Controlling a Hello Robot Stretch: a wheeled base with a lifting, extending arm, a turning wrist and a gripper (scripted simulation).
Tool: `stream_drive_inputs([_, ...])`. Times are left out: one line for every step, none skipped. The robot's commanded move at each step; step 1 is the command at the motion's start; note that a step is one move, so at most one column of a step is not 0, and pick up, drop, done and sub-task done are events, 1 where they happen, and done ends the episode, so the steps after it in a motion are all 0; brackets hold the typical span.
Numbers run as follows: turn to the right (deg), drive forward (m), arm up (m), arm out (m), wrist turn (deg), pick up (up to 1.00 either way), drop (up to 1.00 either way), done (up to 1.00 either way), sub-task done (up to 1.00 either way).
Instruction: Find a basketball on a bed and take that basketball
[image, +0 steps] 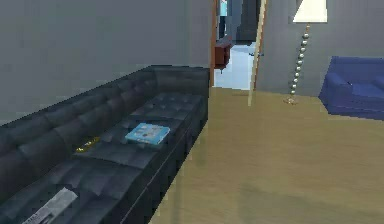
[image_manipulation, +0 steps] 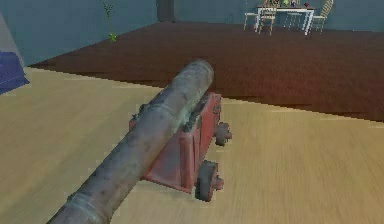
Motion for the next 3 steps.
stream_drive_inputs([-6.0, 0.00, 0.00, 0.00, 0.0, 0.00, 0.00, 0.00, 0.00])
stream_drive_inputs([0.0, 0.30, 0.00, 0.00, 0.0, 0.00, 0.00, 0.00, 0.00])
stream_drive_inputs([21.0, 0.00, 0.00, 0.00, 0.0, 0.00, 0.00, 0.00, 0.00])
